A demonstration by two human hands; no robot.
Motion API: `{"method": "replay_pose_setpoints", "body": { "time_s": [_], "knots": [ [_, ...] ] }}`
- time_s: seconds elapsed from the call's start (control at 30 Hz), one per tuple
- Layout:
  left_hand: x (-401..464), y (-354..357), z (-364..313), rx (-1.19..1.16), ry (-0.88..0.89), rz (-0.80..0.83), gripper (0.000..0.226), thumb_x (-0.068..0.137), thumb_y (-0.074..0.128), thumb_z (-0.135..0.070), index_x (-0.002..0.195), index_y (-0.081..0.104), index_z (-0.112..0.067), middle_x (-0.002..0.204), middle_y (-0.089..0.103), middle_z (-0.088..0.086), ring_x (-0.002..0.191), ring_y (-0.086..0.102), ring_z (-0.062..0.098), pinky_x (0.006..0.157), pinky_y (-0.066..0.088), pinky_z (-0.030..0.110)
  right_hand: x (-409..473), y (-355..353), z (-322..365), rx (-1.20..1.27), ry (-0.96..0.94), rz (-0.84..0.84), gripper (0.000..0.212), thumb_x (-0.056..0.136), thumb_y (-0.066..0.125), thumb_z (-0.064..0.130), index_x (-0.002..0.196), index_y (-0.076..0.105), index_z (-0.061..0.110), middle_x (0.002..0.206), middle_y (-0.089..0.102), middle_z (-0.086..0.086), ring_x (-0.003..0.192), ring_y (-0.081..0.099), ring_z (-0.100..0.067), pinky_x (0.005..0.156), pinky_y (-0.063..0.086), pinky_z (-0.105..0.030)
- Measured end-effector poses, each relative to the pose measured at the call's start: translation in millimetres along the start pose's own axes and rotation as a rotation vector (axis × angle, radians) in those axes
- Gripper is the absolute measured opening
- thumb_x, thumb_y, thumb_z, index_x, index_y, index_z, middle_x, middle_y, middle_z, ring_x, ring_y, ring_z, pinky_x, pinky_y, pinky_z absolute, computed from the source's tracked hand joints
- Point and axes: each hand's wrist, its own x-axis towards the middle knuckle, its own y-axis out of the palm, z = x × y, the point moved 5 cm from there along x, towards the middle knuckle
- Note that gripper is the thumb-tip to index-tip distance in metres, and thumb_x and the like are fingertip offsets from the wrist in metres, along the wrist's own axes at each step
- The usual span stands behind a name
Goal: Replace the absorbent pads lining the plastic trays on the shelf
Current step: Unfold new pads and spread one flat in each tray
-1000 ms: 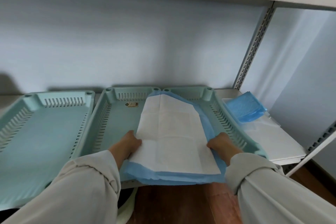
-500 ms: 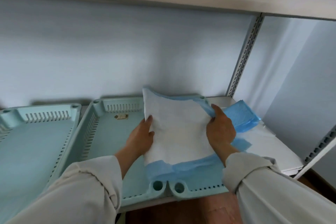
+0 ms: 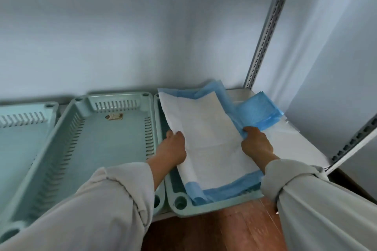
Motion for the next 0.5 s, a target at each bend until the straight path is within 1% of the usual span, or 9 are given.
{"method": "replay_pose_setpoints", "body": {
  "time_s": [0.2,0.27,0.3,0.33,0.37,0.4,0.43,0.47,0.5],
  "knots": [
    [2,9,-7,0.270,0.001,0.106,0.038,0.094,0.039,-0.005,0.132,0.039,-0.002,0.140,0.029,0.019,0.121,0.049,0.031,0.102,0.041,0.038,-1,6,-4,-0.120,-0.019,0.066,0.041,0.093,0.044,0.013,0.133,0.044,0.020,0.130,0.053,-0.010,0.118,0.053,-0.028,0.096,0.041,-0.035],
    [2,10,-9,0.310,-0.018,0.149,0.040,0.093,0.040,-0.005,0.133,0.039,-0.003,0.145,0.022,0.021,0.123,0.047,0.032,0.106,0.040,0.038,-1,2,-6,-0.169,-0.025,0.065,0.039,0.094,0.044,0.014,0.132,0.044,0.018,0.127,0.054,-0.009,0.115,0.054,-0.027,0.094,0.042,-0.035],
    [2,12,-10,0.334,-0.029,0.169,0.042,0.093,0.041,-0.005,0.135,0.038,-0.003,0.149,0.014,0.023,0.126,0.045,0.033,0.107,0.039,0.039,-2,1,-8,-0.196,-0.036,0.061,0.039,0.094,0.044,0.014,0.133,0.044,0.018,0.127,0.054,-0.009,0.114,0.055,-0.027,0.092,0.042,-0.034],
    [-1,15,-11,0.368,-0.032,0.178,0.045,0.093,0.043,-0.007,0.137,0.036,-0.002,0.154,0.001,0.026,0.131,0.040,0.035,0.109,0.037,0.041,-4,1,-9,-0.218,-0.057,0.059,0.039,0.094,0.043,0.014,0.133,0.044,0.018,0.127,0.054,-0.009,0.114,0.055,-0.027,0.091,0.042,-0.034],
    [-3,17,-13,0.417,-0.022,0.164,0.051,0.093,0.045,-0.008,0.141,0.031,-0.001,0.154,-0.013,0.026,0.138,0.029,0.038,0.112,0.032,0.043,-5,2,-10,-0.230,-0.077,0.061,0.041,0.094,0.043,0.014,0.134,0.043,0.020,0.128,0.054,-0.009,0.115,0.054,-0.027,0.091,0.042,-0.033],
    [-5,18,-16,0.479,0.013,0.113,0.058,0.093,0.047,-0.010,0.145,0.025,-0.001,0.153,-0.023,0.024,0.144,0.013,0.039,0.116,0.024,0.047,-6,4,-11,-0.224,-0.092,0.071,0.042,0.094,0.042,0.014,0.136,0.043,0.021,0.130,0.053,-0.008,0.116,0.054,-0.027,0.092,0.042,-0.034],
    [-8,20,-21,0.541,0.073,0.056,0.063,0.093,0.048,-0.012,0.148,0.018,-0.001,0.152,-0.027,0.022,0.146,-0.002,0.038,0.118,0.015,0.049,-7,5,-11,-0.208,-0.105,0.085,0.043,0.095,0.042,0.015,0.137,0.042,0.023,0.131,0.052,-0.008,0.117,0.053,-0.027,0.093,0.042,-0.034],
    [-11,22,-27,0.572,0.145,0.030,0.066,0.094,0.049,-0.015,0.149,0.015,-0.001,0.153,-0.025,0.021,0.146,-0.007,0.036,0.119,0.011,0.048,-7,7,-12,-0.199,-0.113,0.096,0.043,0.095,0.043,0.016,0.137,0.042,0.023,0.133,0.052,-0.008,0.118,0.053,-0.026,0.094,0.042,-0.034],
    [-13,26,-31,0.563,0.207,0.060,0.068,0.094,0.053,-0.021,0.149,0.017,-0.003,0.156,-0.016,0.019,0.147,-0.002,0.034,0.119,0.014,0.046,-8,7,-11,-0.209,-0.123,0.089,0.043,0.095,0.043,0.016,0.137,0.043,0.023,0.133,0.051,-0.008,0.119,0.052,-0.026,0.095,0.042,-0.034]
  ]
}}
